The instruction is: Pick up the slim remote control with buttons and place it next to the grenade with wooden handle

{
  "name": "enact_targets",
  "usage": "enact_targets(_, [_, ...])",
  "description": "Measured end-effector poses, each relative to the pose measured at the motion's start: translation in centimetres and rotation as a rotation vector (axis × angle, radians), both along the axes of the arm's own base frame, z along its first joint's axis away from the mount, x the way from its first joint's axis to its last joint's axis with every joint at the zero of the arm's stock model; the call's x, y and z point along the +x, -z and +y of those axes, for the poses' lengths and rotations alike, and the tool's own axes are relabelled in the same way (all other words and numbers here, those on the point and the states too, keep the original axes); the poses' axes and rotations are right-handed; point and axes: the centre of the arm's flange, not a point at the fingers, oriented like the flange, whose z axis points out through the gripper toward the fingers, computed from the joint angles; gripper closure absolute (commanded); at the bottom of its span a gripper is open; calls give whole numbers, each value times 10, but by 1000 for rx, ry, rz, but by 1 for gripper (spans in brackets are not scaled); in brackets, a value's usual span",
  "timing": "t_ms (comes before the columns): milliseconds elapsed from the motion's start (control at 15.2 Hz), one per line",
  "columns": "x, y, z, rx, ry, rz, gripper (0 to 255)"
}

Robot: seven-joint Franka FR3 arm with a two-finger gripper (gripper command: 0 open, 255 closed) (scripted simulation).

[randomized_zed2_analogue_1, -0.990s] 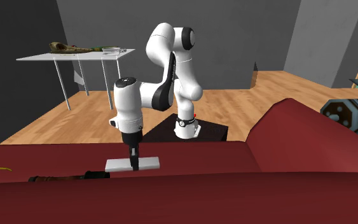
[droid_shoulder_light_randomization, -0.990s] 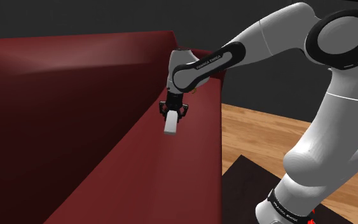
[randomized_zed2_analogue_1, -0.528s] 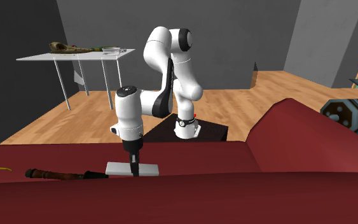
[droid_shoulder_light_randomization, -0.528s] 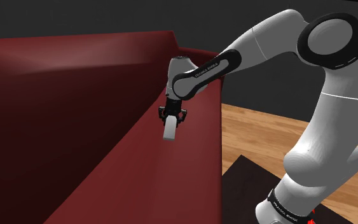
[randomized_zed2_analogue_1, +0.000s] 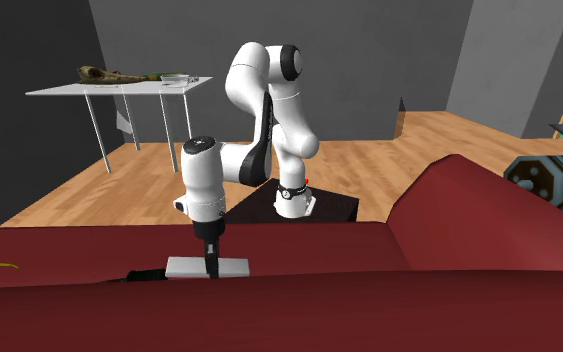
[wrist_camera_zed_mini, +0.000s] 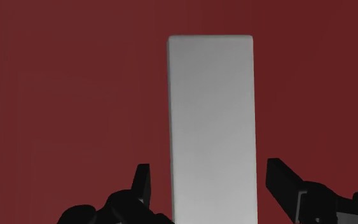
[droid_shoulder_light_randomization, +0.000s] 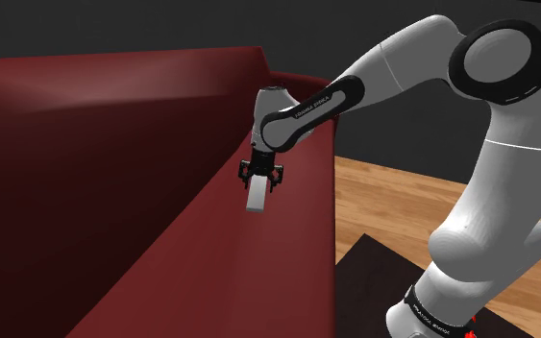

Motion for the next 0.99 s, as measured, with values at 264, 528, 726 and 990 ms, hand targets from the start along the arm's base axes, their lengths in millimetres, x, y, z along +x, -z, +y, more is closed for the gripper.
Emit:
enact_targets(264, [0, 1, 0, 0, 0, 2, 0])
enact_targets(528, [1, -37, 1, 0, 0, 1, 0])
enact_targets(726, [0, -48, 1, 0, 0, 2, 0])
enact_targets(990, [0, -49, 1, 0, 0, 2, 0])
